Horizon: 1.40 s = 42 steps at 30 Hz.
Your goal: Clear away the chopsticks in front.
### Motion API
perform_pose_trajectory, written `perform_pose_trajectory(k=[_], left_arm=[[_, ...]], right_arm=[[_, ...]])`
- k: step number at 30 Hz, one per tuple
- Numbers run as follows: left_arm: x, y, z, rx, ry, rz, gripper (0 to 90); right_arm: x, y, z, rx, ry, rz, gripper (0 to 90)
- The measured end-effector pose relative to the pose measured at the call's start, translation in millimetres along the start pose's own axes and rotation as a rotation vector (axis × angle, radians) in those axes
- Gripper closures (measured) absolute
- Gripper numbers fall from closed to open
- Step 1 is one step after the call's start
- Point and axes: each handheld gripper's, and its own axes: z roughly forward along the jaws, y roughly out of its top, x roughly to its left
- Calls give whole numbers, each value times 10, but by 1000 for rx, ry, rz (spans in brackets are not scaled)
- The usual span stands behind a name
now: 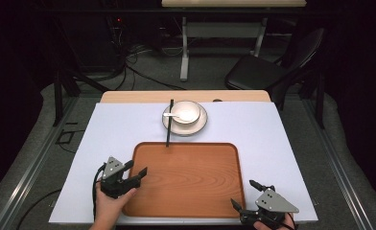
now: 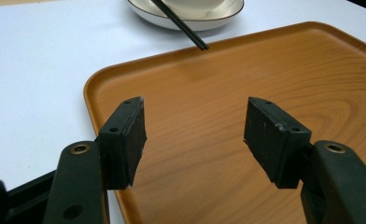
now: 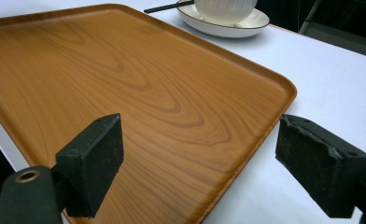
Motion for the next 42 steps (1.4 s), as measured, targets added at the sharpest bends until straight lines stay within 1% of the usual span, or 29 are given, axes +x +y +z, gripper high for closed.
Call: perform_pose_trajectory(k=[3, 5, 8, 12, 13, 14, 15, 16, 17, 18, 19, 20, 21, 22, 23, 24, 25, 26, 27, 28, 29, 30, 31, 33, 34, 36, 37, 40, 42], left_arm=[[5, 7, 2, 0, -16, -13, 415], [3, 22, -2, -8, -3, 3, 425], [6, 46, 5, -1, 6, 4, 426], [39, 147, 16, 7, 23, 8, 425], [62, 219, 17, 12, 20, -4, 427], [62, 219, 17, 12, 20, -4, 438], [83, 314, 30, 22, 19, 2, 456], [83, 314, 30, 22, 19, 2, 467], [109, 427, 54, 29, 14, 6, 480], [109, 427, 54, 29, 14, 6, 491], [139, 541, 98, 38, 18, 3, 495], [139, 541, 98, 38, 18, 3, 500], [173, 645, 160, 40, 22, -3, 505], [173, 645, 160, 40, 22, -3, 509], [205, 739, 231, 47, 27, -10, 515], [205, 739, 231, 47, 27, -10, 519], [232, 819, 306, 45, 35, -16, 524], [232, 819, 306, 45, 35, -16, 530], [253, 890, 378, 49, 42, -13, 531], [253, 890, 378, 49, 42, -13, 533], [263, 950, 451, 55, 52, -11, 538], [263, 950, 451, 55, 52, -11, 538], [273, 997, 527, 64, 48, -21, 539], [279, 1015, 568, 71, 47, -25, 547], [290, 1043, 646, 86, 40, -43, 549], [296, 1051, 671, 90, 40, -49, 553], [304, 1063, 721, 96, 40, -63, 553], [307, 1096, 801, 107, 45, -74, 562], [310, 1132, 882, 106, 51, -95, 562]], right_arm=[[0, -1, 6, 2, 4, 0, 148], [8, -1, 7, 4, 3, 0, 148], [16, 0, 7, 5, 4, 2, 148], [19, 0, 12, 6, 3, 3, 148], [16, 0, 12, 8, 1, 4, 148], [16, 0, 12, 8, 1, 4, 148], [12, 0, 12, 6, 2, 8, 148], [12, 0, 10, 5, 2, 8, 148], [11, 0, 7, 3, 2, 8, 148], [9, 0, 6, 2, 1, 7, 148], [8, 0, 4, 2, 2, 8, 148], [8, 0, 4, 2, 2, 8, 148], [7, -1, 2, 2, 2, 11, 148], [7, -1, 1, 3, 2, 12, 148], [5, -2, 1, 4, 3, 12, 148], [5, -2, 1, 4, 3, 12, 148], [2, -5, 4, 8, 7, 13, 148], [2, -5, 4, 8, 7, 13, 148], [1, -7, 4, 10, 7, 13, 148], [-2, -8, 4, 10, 7, 14, 148], [-4, -9, 5, 10, 8, 16, 148], [-4, -9, 5, 10, 8, 16, 148], [-6, -11, 5, 12, 9, 17, 148], [-7, -12, 3, 12, 11, 20, 148], [-7, -12, 2, 12, 11, 20, 148], [-7, -12, 1, 12, 12, 20, 148], [-7, -11, 0, 12, 12, 20, 148], [-10, -12, -3, 12, 14, 19, 148], [-13, -13, -2, 10, 14, 21, 148]])
